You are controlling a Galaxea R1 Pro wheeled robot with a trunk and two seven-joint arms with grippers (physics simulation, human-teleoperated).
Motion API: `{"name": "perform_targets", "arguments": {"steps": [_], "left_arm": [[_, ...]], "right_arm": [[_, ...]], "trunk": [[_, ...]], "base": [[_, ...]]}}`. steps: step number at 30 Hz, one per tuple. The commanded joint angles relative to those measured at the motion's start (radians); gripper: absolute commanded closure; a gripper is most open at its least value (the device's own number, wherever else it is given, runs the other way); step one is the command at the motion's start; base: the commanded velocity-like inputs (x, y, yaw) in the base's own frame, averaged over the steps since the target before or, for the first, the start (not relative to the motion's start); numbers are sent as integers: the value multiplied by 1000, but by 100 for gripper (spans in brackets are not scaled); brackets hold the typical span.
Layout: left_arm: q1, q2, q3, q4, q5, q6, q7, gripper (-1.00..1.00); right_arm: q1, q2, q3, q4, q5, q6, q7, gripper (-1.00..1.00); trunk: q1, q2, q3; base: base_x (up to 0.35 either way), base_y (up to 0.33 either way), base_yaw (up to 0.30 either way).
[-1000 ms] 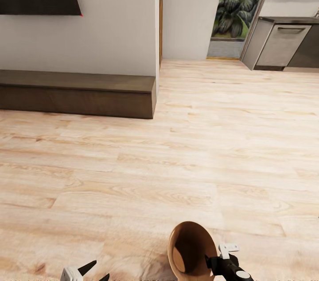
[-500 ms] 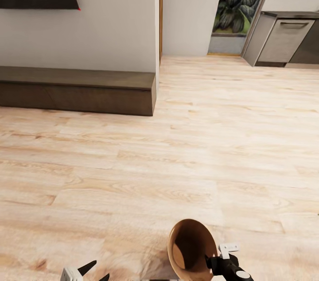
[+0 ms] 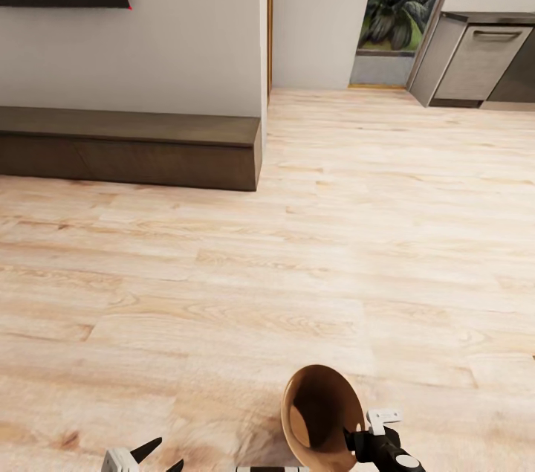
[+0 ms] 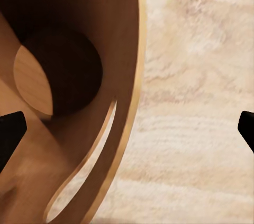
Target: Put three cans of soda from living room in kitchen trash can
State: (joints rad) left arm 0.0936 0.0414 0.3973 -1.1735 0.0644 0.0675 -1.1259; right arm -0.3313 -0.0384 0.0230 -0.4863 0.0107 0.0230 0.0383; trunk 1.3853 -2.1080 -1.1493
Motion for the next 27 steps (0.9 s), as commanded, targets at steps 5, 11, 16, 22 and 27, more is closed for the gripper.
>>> {"name": "perform_targets", "arguments": {"steps": [5,11,16,22,27], "left_arm": [[0,0,0,0,0,0,0,-100],[0,0,0,0,0,0,0,-100],[0,0,0,0,0,0,0,-100],[0,0,0,0,0,0,0,-100],[0,1,0,0,0,0,0,-100]], "right_arm": [[0,0,1,-1,0,0,0,-100],[0,0,1,-3,0,0,0,-100],[0,0,3,-3,0,0,0,-100],[-1,0,4,-4,0,0,0,-100],[-1,-2,5,-5,0,0,-1,-100]], "trunk": [[0,0,0],[0,0,-1],[0,0,-1],[0,0,-1],[0,0,-1]], "base": [[0,0,0],[0,0,0],[0,0,0],[0,0,0],[0,0,0]]}}
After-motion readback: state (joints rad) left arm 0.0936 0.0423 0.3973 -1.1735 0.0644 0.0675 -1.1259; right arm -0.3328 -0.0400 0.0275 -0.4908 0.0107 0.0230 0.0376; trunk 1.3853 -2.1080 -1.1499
